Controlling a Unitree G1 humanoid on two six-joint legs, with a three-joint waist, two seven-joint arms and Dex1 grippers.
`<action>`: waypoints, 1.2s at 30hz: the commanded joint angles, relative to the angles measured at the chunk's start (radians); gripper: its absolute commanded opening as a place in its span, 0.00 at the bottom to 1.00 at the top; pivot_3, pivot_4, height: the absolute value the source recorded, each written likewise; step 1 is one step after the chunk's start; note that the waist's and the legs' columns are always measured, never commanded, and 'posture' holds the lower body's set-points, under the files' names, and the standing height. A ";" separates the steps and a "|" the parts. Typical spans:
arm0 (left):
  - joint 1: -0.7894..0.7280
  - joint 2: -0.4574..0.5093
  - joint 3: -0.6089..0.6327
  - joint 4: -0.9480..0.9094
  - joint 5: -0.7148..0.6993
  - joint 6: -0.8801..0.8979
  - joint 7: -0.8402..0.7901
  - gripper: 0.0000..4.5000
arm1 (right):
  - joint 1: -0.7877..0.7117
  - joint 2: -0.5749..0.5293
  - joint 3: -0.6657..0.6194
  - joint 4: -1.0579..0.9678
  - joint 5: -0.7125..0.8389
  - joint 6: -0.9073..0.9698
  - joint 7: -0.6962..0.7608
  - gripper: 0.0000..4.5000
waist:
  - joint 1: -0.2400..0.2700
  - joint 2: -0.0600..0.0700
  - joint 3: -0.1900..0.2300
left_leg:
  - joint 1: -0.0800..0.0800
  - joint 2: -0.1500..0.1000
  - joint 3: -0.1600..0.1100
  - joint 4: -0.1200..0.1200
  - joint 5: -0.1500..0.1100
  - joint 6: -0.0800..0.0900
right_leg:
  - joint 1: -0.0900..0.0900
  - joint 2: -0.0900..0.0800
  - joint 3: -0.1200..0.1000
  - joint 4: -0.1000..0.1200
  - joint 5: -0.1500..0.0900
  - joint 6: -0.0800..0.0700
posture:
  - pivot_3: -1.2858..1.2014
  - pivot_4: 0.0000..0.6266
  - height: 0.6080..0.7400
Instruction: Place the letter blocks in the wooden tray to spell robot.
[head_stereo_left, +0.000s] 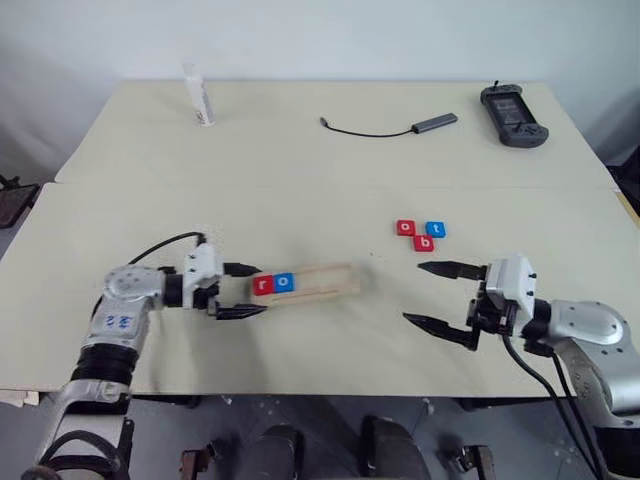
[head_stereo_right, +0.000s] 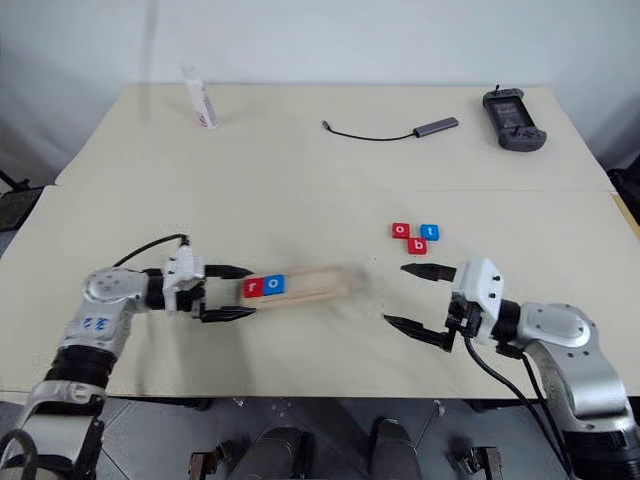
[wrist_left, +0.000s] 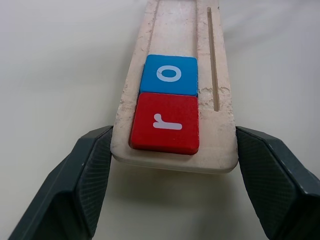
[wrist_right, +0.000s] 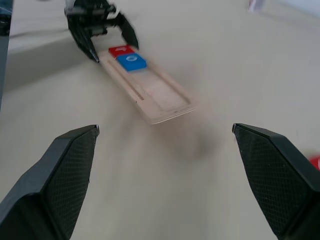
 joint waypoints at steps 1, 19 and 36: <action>-0.046 -0.031 -0.043 -0.021 0.022 0.015 0.007 0.76 | 0.060 -0.019 -0.075 -0.076 0.033 0.009 -0.016 1.00 | 0.000 0.000 0.000 | 0.000 0.000 0.001 0.000 0.000 0.000 | 0.000 0.000 0.000 0.000 0.000 0.000 | 0.52 0.24 1.00; -0.073 -0.043 -0.048 0.035 0.023 0.023 -0.002 0.99 | 0.321 0.029 -0.253 -0.148 0.040 -0.021 -0.108 1.00 | 0.001 -0.001 0.001 | 0.001 0.000 0.002 0.000 0.000 0.000 | 0.000 0.000 0.002 0.000 0.000 0.000 | 0.52 0.24 1.00; 0.356 0.097 0.293 -0.253 -0.248 0.065 0.043 0.99 | 0.300 0.143 -0.364 -0.013 0.040 -0.081 -0.249 1.00 | -0.004 -0.001 0.000 | 0.005 0.002 0.002 -0.001 0.000 0.000 | 0.002 -0.001 0.005 -0.003 0.000 0.000 | 0.52 0.24 1.00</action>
